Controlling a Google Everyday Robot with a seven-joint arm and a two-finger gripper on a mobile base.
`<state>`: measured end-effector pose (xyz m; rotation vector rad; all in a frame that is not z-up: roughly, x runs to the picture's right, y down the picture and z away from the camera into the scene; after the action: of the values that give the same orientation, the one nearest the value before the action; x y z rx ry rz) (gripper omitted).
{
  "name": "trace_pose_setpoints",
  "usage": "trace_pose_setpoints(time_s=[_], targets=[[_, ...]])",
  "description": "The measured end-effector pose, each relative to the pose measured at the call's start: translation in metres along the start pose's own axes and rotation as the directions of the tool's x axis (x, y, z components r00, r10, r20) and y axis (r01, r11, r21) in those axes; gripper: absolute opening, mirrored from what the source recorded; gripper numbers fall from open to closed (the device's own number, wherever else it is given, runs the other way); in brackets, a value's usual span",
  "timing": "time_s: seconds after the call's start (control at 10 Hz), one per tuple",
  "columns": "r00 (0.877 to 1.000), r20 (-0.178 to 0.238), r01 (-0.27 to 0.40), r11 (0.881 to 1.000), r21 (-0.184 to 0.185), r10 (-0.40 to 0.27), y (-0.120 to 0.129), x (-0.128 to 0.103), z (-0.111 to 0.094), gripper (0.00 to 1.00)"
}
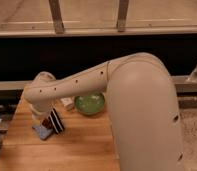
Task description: Place the pepper on the white sponge
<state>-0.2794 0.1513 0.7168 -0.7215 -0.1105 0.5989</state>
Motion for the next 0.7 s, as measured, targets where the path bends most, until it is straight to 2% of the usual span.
trace_pose_setpoints(time_s=[0.3, 0.7], targets=[[1.0, -0.003, -0.002, 1.0, -0.007, 0.002, -0.002, 0.001, 0.002, 0.0], [1.0, -0.024, 0.009, 0.998, -0.066, -0.011, -0.002, -0.002, 0.034, 0.0]])
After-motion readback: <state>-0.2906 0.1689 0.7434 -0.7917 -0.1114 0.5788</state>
